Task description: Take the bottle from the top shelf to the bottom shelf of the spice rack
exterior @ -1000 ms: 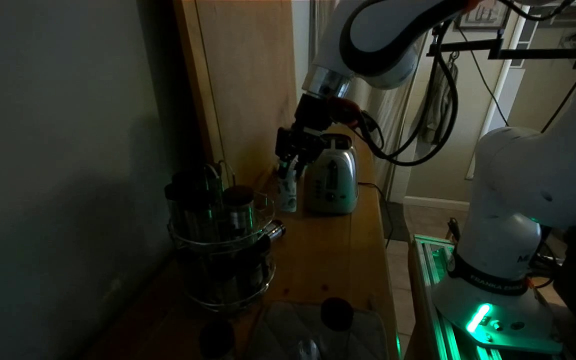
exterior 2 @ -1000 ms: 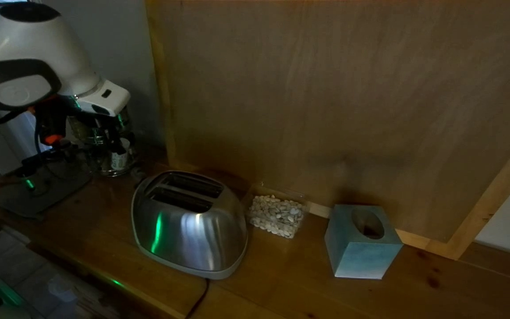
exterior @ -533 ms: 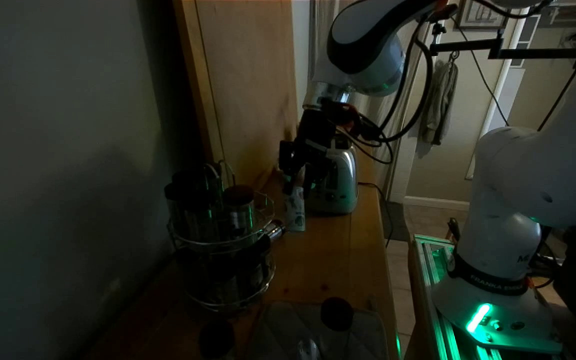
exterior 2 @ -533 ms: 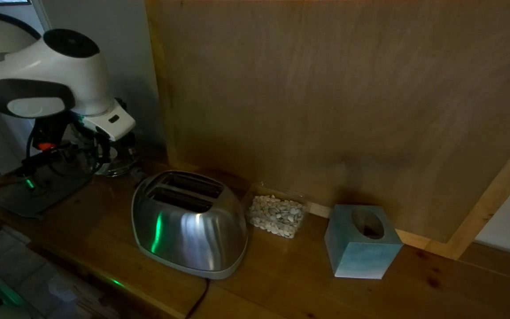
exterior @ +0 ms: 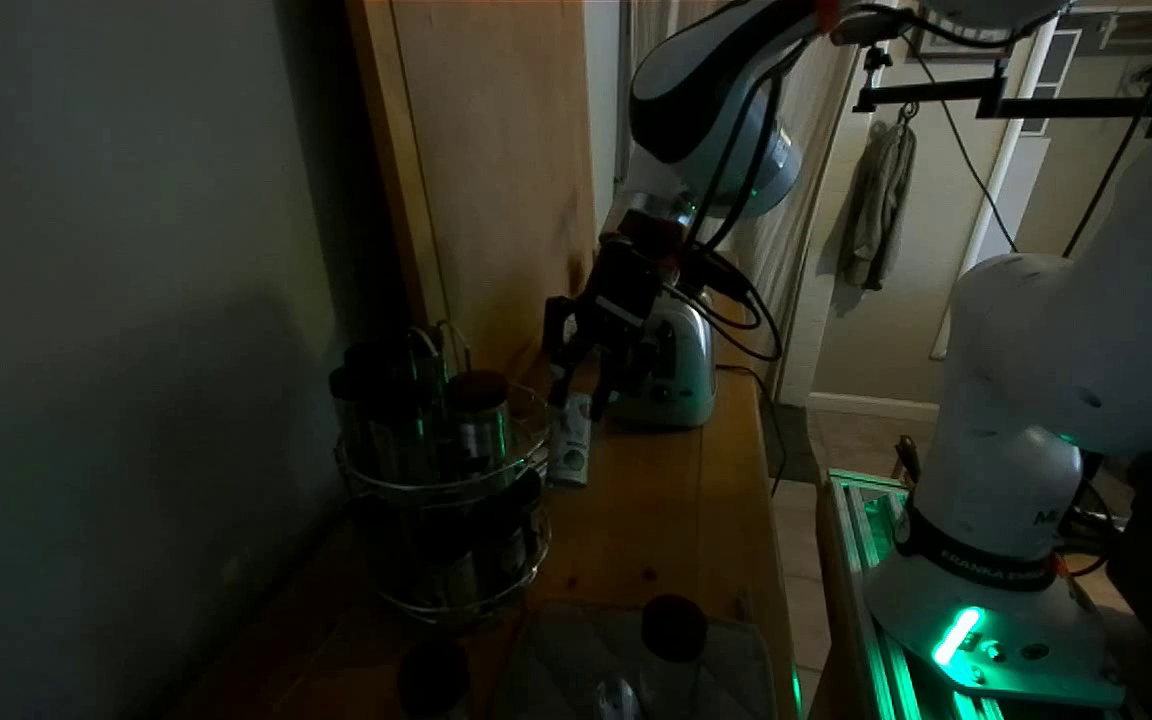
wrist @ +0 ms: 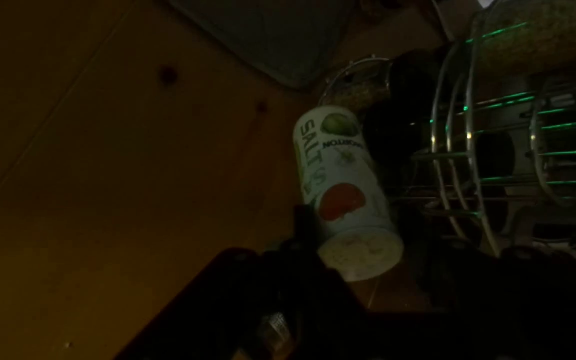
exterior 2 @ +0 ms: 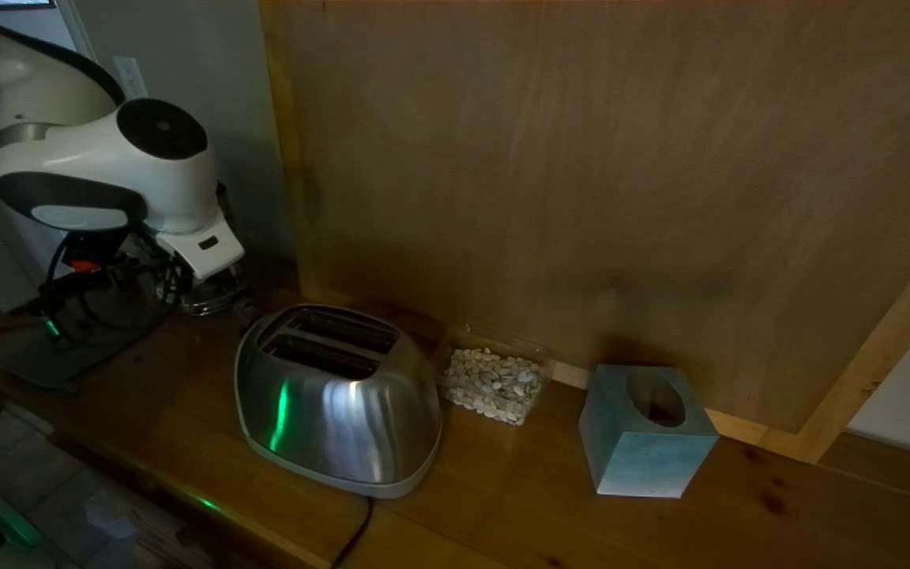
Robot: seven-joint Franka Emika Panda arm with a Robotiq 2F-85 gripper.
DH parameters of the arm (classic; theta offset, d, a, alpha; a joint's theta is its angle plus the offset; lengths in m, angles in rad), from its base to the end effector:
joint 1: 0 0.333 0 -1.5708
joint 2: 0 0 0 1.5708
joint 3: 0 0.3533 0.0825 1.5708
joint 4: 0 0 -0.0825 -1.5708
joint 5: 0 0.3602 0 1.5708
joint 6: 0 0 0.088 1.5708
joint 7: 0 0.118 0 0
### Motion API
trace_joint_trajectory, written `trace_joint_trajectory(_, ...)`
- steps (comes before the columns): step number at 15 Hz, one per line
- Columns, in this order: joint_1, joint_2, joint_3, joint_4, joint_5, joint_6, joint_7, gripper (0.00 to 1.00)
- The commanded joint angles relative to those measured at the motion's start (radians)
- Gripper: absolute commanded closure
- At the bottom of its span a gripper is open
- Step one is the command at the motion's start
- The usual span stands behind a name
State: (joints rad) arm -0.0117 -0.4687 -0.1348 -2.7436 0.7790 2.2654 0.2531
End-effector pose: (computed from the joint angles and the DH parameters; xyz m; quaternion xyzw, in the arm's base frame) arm 0.3352 -0.0245 0.4040 -0.8521 0.4155 0.0327 0.3167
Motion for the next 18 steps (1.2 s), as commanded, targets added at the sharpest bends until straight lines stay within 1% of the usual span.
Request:
trace_joint_trajectory(1,-0.028,0.048,0.031,0.018,0.069,0.018,0.025,0.79)
trace_joint_trajectory(6,-0.049,0.072,0.055,0.017,0.094,0.069,0.074,0.79)
trace_joint_trajectory(11,-0.044,0.095,0.061,0.023,0.161,0.106,0.092,0.79)
trace_joint_trajectory(13,-0.044,0.112,0.063,0.026,0.184,0.107,0.093,0.79)
trace_joint_trajectory(14,-0.03,0.103,0.056,0.022,0.23,0.123,0.038,0.79)
trace_joint_trajectory(15,-0.054,0.079,0.066,0.003,0.167,0.094,0.068,0.54)
trace_joint_trajectory(18,-0.053,0.085,0.067,0.004,0.197,0.102,0.052,0.54)
